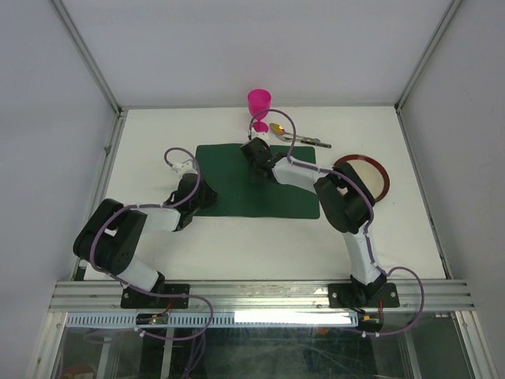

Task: Set the dinner table for one person
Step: Move the napkin to the center of the board.

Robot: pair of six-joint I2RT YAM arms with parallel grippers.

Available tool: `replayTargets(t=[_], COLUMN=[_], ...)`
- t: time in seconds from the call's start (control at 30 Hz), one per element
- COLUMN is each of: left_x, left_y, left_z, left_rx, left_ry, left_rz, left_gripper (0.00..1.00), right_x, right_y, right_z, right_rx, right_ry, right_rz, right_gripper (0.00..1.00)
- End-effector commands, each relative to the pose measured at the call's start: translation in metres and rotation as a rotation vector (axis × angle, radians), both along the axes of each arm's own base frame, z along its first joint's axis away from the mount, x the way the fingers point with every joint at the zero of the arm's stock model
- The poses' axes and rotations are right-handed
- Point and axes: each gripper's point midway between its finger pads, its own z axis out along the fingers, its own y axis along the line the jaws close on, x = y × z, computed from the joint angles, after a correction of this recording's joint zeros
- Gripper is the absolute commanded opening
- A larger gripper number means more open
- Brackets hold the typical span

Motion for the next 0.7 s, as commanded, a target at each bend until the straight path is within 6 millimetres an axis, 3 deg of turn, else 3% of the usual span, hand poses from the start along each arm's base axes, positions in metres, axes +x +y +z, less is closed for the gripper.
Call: replayTargets(t=[0.0, 0.67], left_x=[0.007, -0.032], left_y=[-0.004, 0.003], left_z=[0.010, 0.024], left_rx=[-0.055, -0.151], left_ry=[-0.032, -0.058], left_rz=[0.001, -0.002], left_gripper=[0.00, 0.00], right_x=[0.002, 0.001], right_y=[-0.002, -0.002], right_z=[0.021, 0.021], right_rx=[-0.017, -0.022], right_ry=[-0.032, -0.028], right_rz=[0.006, 0.010], right_gripper=[0.23, 0.22])
